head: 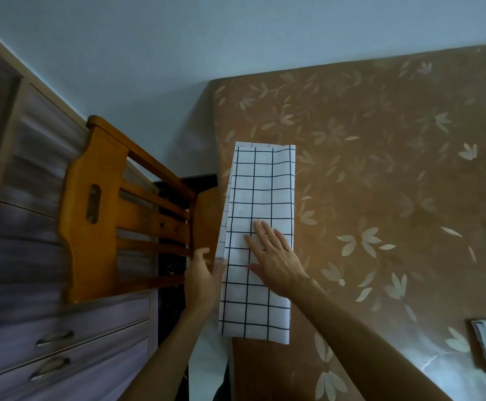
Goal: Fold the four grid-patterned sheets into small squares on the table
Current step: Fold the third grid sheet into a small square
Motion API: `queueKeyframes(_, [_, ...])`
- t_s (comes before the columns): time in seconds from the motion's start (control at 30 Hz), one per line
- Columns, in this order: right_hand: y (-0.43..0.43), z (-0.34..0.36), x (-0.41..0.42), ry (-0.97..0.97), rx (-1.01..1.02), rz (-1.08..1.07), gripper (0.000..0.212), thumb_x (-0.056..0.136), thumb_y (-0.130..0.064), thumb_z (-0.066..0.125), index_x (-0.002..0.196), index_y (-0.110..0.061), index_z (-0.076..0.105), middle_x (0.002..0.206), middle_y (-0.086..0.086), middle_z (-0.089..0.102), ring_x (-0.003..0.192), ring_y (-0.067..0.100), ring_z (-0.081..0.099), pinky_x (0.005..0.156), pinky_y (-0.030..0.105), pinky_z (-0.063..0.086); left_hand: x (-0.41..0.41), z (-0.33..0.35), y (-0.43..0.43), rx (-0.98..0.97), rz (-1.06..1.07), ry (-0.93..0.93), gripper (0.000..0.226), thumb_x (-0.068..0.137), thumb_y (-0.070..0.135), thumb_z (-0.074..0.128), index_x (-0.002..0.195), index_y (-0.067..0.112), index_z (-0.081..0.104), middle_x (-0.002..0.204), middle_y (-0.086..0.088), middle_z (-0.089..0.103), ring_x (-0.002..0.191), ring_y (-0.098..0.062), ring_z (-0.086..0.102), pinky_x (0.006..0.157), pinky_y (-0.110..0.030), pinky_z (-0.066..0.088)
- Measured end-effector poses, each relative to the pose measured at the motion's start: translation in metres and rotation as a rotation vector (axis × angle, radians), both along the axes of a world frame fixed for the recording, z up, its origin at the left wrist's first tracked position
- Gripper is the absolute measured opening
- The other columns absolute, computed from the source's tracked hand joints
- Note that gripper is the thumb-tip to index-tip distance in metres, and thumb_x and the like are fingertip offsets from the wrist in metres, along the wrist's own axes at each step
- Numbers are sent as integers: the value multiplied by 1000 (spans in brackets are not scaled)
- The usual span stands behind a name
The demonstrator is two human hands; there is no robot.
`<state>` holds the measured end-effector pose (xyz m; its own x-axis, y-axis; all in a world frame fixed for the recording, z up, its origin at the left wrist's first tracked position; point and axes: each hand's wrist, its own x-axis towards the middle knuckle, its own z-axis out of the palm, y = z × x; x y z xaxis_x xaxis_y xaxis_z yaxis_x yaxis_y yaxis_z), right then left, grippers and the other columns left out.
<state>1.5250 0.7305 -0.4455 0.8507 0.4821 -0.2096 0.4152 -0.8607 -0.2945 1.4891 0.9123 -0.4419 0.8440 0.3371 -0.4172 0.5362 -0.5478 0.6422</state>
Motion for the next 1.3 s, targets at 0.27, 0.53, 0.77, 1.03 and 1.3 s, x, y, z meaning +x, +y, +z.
queueKeyframes(0.27, [15,-8,14,52,-39,-25,75,103,-48,38,158,-15,0,163,15,-15,150,30,-18,120,41,-11,-7,-2,20,-71,-50,-36,18,94,29,67,99,12,67,80,14,62,74,3,59,61,-4,45])
queueKeyframes(0.53, [22,-14,23,20,-40,-31,74,101,-48,43,158,-16,9,164,17,-6,152,32,-9,121,44,-4,-6,-9,24,-115,-101,-7,15,96,25,64,88,13,68,66,11,60,57,5,57,56,-7,42])
queueKeyframes(0.77, [24,-22,25,-5,-33,9,71,99,-47,47,157,-14,20,164,18,5,152,32,1,122,46,9,-7,-13,29,-178,-145,24,14,96,21,64,83,17,65,61,4,59,55,0,56,55,-13,43])
queueKeyframes(1.03, [23,-25,35,-45,10,10,65,104,-50,24,159,-17,11,166,12,-2,153,26,-5,124,44,4,-6,-14,29,-162,-188,13,18,97,20,62,79,22,63,60,1,60,56,-2,57,55,-14,44])
queueKeyframes(1.3, [-1,-38,110,-50,-56,-71,73,102,-60,16,158,-16,-5,165,10,-13,152,23,-16,124,41,-6,-11,-20,33,-134,-205,-31,26,96,17,64,73,27,57,58,10,52,55,2,54,53,-11,40])
